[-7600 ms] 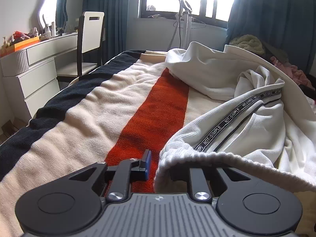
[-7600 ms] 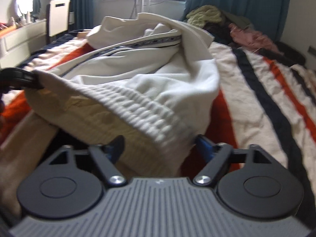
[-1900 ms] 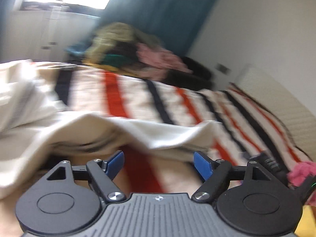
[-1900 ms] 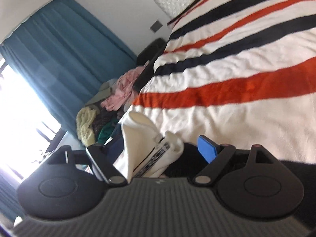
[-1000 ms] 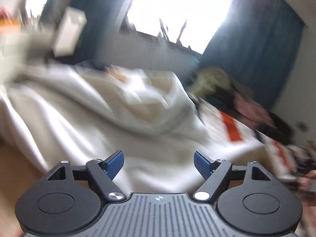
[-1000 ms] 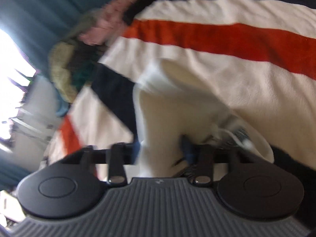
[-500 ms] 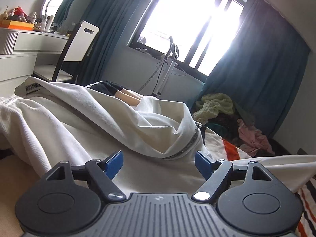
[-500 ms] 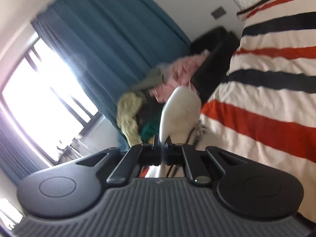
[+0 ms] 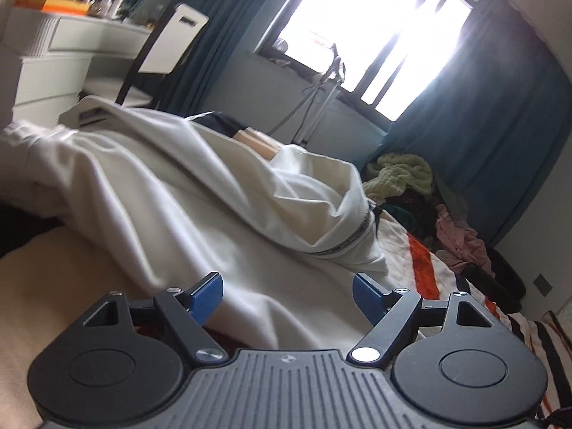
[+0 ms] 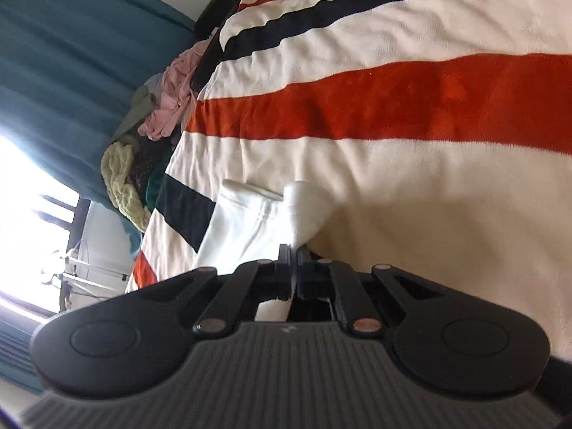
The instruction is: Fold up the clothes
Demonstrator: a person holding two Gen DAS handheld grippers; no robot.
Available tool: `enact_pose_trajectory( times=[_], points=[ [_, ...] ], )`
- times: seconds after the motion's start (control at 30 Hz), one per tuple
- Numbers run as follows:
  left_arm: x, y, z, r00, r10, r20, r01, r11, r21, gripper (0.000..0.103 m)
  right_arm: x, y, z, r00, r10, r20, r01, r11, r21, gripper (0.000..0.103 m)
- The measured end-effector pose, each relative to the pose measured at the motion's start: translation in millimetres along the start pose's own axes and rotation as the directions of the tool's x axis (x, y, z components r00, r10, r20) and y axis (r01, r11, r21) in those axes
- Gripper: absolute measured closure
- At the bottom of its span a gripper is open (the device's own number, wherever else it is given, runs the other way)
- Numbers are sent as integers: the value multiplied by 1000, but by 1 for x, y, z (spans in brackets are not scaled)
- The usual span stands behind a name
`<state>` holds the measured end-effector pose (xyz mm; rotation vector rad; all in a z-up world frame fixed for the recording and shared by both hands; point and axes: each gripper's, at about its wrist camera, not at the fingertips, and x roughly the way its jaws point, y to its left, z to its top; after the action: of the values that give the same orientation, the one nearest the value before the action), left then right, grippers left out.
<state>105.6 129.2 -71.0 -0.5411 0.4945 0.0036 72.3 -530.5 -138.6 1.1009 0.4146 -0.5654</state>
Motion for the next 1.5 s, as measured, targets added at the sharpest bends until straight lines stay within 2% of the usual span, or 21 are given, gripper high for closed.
enact_pose_trajectory(
  times=[0.1,0.2,0.27,0.3,0.33,0.37,0.4,0.47,0.53,0.6,0.67,0.73,0.8,0.87,0.93,1.07,1.13,1.27,1.33,1.43,1.5],
  points=[
    [-10,21,12,1000,7,-22,-10,992,-125,21,6,-13,2,999,6,-40,-5,999,32,94],
    [-19,49,30,998,43,-48,-54,966,-253,21,5,-21,0,997,23,-72,-16,995,95,91],
    [-23,66,40,998,48,-49,-61,947,-314,18,4,-24,-1,995,15,-99,-2,991,131,84],
    [-23,75,45,998,46,-49,-60,937,-344,18,4,-25,-2,993,27,-111,-10,989,147,78],
    [-23,85,48,998,39,-52,-56,926,-374,18,6,-27,-1,992,38,-121,-18,986,163,60],
    [-21,96,50,998,16,-60,-40,911,-411,18,9,-29,-2,990,50,-130,-26,983,182,35],
    [-18,106,52,998,-1,-68,-29,894,-447,18,12,-31,-2,988,67,-138,-38,978,205,25],
    [-10,122,52,996,10,-86,-52,861,-506,16,16,-34,-4,986,93,-138,-58,969,238,21],
    [-1,137,52,993,31,-113,-88,829,-551,16,20,-34,-5,987,95,-131,-61,968,244,22],
    [2,153,51,995,44,-95,-92,797,-597,16,24,-33,-5,989,93,-118,-62,968,241,22],
    [4,168,52,998,45,-53,-68,760,-647,17,29,-31,-3,991,91,-98,-66,971,229,34],
    [-1,180,55,997,77,9,-50,719,-693,25,34,-29,0,993,86,-82,-67,974,219,38],
    [-2,193,56,995,75,65,-5,687,-727,26,37,-31,4,996,65,-55,-52,975,214,51],
    [5,201,59,997,65,51,-8,688,-725,34,42,-34,6,998,48,-37,-38,974,222,68],
    [9,204,59,996,75,45,-20,694,-720,41,47,-37,7,999,31,-37,-21,973,229,74],
    [6,200,60,989,135,58,-53,699,-713,73,48,-31,10,1000,25,-16,-22,983,180,90],
    [4,200,60,987,136,84,-32,681,-732,86,41,-27,13,998,62,31,-66,985,160,92],
    [-20,209,65,970,119,212,82,657,-749,91,18,-20,17,982,148,116,-166,972,165,94],
    [-33,213,66,957,122,264,134,620,-773,91,6,-19,19,978,146,149,-170,972,164,94],
    [-51,217,61,949,168,266,125,575,-809,91,-11,-27,21,977,95,191,-131,973,188,94],
    [-59,222,56,951,203,233,93,531,-842,92,-23,-34,20,980,18,200,-64,972,226,94]
  ],
)
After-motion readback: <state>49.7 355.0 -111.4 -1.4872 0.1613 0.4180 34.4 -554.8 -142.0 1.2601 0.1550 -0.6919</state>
